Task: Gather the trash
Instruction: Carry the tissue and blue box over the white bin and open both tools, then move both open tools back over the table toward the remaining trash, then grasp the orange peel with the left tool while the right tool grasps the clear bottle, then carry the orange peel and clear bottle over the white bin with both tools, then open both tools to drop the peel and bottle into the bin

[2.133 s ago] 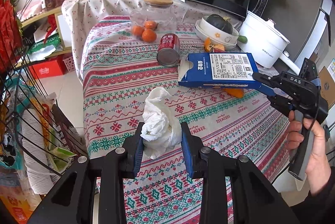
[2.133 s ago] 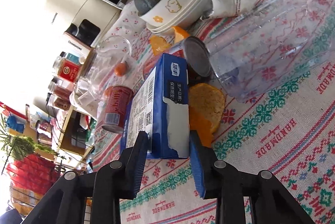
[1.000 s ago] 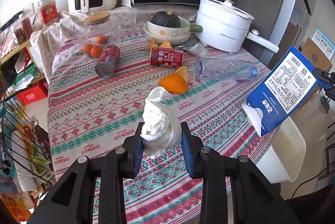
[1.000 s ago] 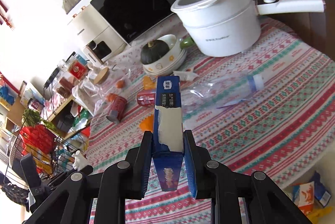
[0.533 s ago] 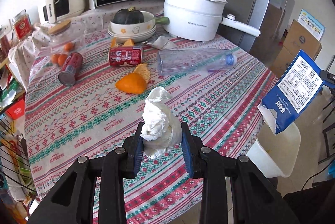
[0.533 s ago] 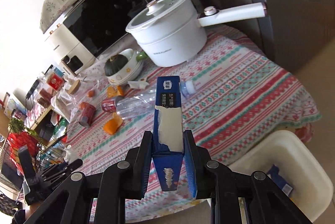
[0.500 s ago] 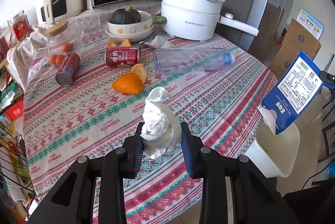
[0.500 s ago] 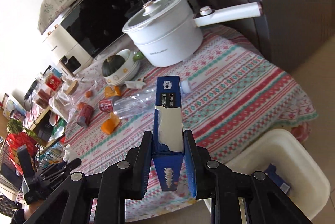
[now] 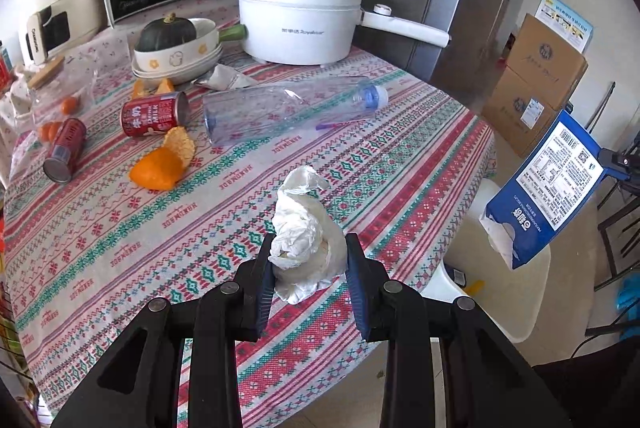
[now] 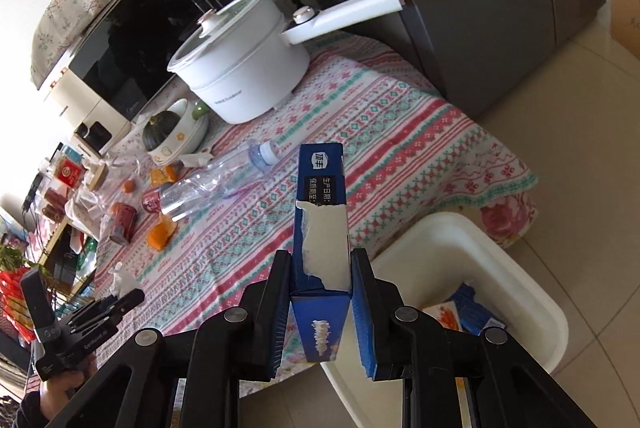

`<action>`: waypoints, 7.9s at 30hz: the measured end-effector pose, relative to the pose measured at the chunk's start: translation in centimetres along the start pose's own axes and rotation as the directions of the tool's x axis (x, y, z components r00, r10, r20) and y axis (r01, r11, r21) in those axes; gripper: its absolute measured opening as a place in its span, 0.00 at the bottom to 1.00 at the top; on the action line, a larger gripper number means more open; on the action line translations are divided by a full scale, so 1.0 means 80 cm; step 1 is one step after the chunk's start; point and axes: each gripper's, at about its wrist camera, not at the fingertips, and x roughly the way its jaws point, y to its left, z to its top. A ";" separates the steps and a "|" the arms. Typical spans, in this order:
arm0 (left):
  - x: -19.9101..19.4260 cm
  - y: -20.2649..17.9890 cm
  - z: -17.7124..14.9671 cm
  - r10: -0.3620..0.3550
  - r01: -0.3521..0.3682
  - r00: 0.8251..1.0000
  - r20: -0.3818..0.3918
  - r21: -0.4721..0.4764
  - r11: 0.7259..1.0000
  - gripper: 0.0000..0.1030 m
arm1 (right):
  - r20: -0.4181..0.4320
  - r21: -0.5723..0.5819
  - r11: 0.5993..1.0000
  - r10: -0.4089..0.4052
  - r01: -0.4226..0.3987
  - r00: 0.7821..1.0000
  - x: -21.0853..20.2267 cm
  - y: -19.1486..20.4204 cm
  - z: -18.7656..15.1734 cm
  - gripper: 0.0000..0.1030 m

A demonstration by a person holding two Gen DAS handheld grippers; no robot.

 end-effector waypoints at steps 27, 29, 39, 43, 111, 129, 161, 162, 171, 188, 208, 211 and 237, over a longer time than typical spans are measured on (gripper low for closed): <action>0.098 -0.185 -0.019 -0.215 0.244 0.962 -0.166 0.179 0.953 0.33 | -0.175 0.041 0.949 -0.300 0.311 0.938 0.022 -0.083 -0.019 0.74; 0.108 -0.205 -0.023 -0.225 0.261 0.957 -0.186 0.203 0.944 0.33 | -0.178 0.044 0.945 -0.311 0.324 0.933 0.022 -0.087 -0.019 0.74; 0.139 -0.257 -0.040 -0.227 0.291 0.944 -0.239 0.280 0.915 0.37 | -0.174 0.096 0.934 -0.324 0.343 0.930 0.013 -0.112 -0.016 0.77; 0.135 -0.252 -0.037 -0.185 0.246 0.958 -0.218 0.296 0.923 0.67 | -0.190 0.103 0.928 -0.334 0.357 0.923 0.015 -0.119 -0.019 0.77; 0.055 0.193 0.029 0.157 -0.156 0.987 -0.018 0.021 0.987 1.00 | -0.139 -0.329 0.933 -0.202 0.147 0.970 0.270 0.214 0.012 0.88; 0.163 0.217 0.079 0.101 -0.100 0.994 -0.031 0.031 0.995 0.66 | -0.127 -0.904 0.427 -0.335 0.030 0.934 0.405 0.262 0.040 0.89; -0.015 0.158 -0.006 0.050 -0.058 0.998 -0.045 -0.201 0.978 0.13 | -0.270 -0.669 0.735 -0.376 0.108 0.886 0.315 0.234 -0.026 0.60; -0.019 0.152 -0.010 0.048 -0.056 0.998 -0.046 -0.201 0.978 0.13 | -0.279 -0.647 0.755 -0.364 0.106 0.888 0.305 0.230 -0.032 0.60; -0.038 0.130 -0.032 0.041 -0.049 0.998 -0.046 -0.189 0.981 0.12 | -0.296 -0.530 0.843 -0.290 0.096 0.910 0.244 0.212 -0.065 0.59; -0.022 0.094 -0.033 -0.004 -0.007 0.997 -0.078 -0.140 0.990 0.13 | -0.352 -0.476 0.877 -0.258 0.065 0.900 0.291 0.200 -0.082 0.62; 0.005 -0.012 -0.017 -0.145 0.147 0.985 -0.093 0.014 0.989 0.13 | -0.242 -0.337 0.932 -0.224 0.135 0.944 0.164 0.124 -0.036 0.61; 0.019 -0.048 -0.013 -0.184 0.190 0.977 -0.112 0.045 0.981 0.13 | -0.238 -0.312 0.935 -0.249 0.169 0.939 0.140 0.087 -0.039 0.61; 0.129 -0.246 -0.033 -0.369 0.419 0.899 -0.234 0.224 0.880 0.18 | -0.325 -0.215 0.922 -0.378 0.321 0.867 0.073 -0.079 -0.091 0.61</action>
